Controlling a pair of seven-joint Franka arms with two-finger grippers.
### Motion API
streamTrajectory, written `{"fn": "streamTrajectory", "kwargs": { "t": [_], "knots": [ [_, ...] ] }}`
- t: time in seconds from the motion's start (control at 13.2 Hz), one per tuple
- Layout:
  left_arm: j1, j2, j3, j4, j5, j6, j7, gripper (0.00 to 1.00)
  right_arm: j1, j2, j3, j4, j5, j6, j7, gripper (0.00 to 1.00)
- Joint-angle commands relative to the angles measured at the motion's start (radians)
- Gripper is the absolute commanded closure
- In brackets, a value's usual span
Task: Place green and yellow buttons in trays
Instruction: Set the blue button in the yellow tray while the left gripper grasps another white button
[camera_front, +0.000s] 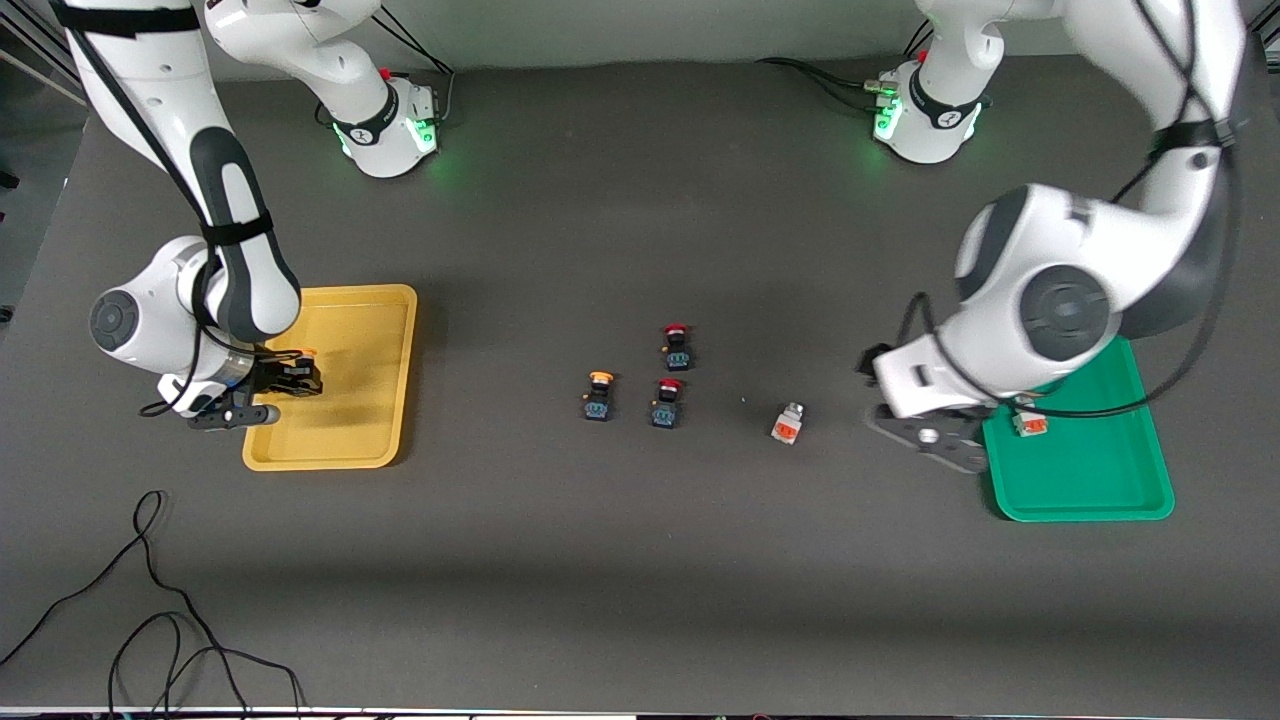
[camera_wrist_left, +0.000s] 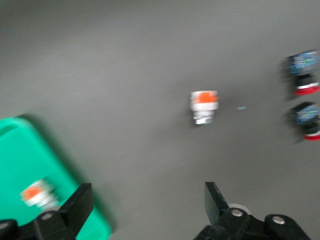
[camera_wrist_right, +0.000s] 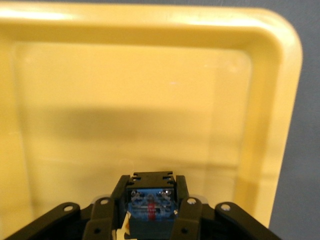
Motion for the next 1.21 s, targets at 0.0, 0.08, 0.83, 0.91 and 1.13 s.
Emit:
{"fn": "streamTrajectory", "kwargs": {
  "t": [0.0,0.08,0.83,0.91,1.13],
  "knots": [
    [-0.051,0.052,0.007,0.056,-0.038,0.02,-0.032,0.01,0.008,0.032,-0.009,0.011,0.039,0.031,-0.051,1.0],
    [-0.068,0.06,0.007,0.058,-0.037,0.046,-0.032,0.01,0.008,0.04,-0.009,0.012,0.039,0.032,-0.051,1.0],
    [-0.095,0.312,0.018,0.044,0.071,0.286,-0.152,0.01,0.024,-0.145,-0.021,0.022,0.04,-0.127,-0.035,0.0],
    [-0.111,0.324,0.018,0.034,0.072,0.313,-0.152,0.01,0.025,-0.177,-0.027,0.025,0.032,-0.156,-0.027,0.0],
    [-0.132,0.361,0.019,0.015,0.095,0.364,-0.201,0.01,0.028,-0.239,-0.027,0.08,-0.024,-0.251,0.08,0.0]
  ]
}}
